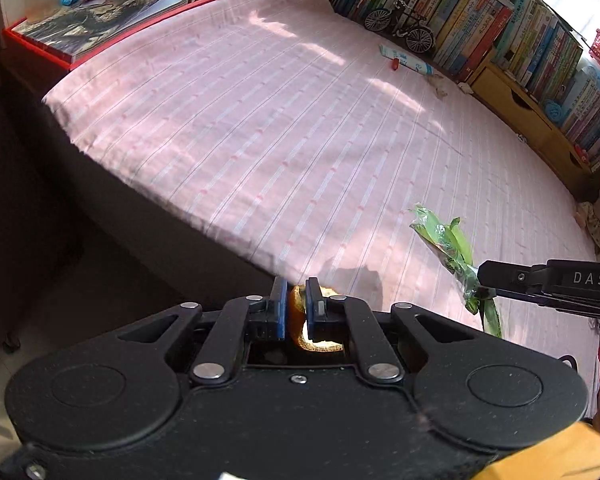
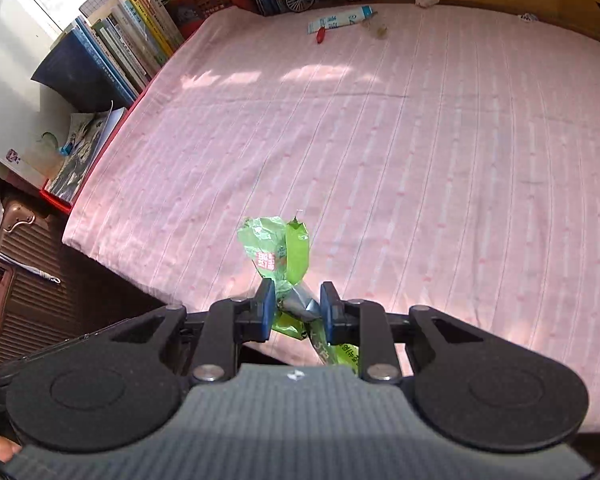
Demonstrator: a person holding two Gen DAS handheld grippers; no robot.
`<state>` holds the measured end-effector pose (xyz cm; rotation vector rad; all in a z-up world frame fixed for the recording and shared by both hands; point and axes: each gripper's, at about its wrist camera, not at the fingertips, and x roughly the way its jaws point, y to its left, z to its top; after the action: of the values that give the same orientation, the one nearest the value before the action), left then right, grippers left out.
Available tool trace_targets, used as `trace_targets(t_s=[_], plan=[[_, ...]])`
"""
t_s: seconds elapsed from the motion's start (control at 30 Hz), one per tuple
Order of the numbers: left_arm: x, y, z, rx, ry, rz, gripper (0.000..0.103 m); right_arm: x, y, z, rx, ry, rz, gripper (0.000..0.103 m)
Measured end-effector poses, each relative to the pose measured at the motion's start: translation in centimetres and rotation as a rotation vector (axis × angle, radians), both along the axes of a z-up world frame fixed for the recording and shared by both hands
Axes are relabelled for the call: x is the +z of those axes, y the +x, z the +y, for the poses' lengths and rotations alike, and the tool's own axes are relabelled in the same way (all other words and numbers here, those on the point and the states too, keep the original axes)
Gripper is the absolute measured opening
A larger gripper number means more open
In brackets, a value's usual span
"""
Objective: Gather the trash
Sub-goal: 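Carry both items down into the black bin and open both tools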
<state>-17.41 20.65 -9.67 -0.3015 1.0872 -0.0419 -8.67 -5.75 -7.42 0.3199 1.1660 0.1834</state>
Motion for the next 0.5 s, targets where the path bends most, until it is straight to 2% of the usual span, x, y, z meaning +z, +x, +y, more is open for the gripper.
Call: trace_targets(t_s=[0.23, 0.5], plan=[[-2.3, -3.7, 2.0, 0.022, -0.009, 0.065, 0.009, -2.8, -3.6, 2.4, -0.014, 0.04, 0.106, 0.029], [-5.5, -4.5, 1.4, 0.009, -0.01, 0.134, 0.009, -6.7, -5.1, 3.1, -0.062, 0.093, 0.245, 0.029]])
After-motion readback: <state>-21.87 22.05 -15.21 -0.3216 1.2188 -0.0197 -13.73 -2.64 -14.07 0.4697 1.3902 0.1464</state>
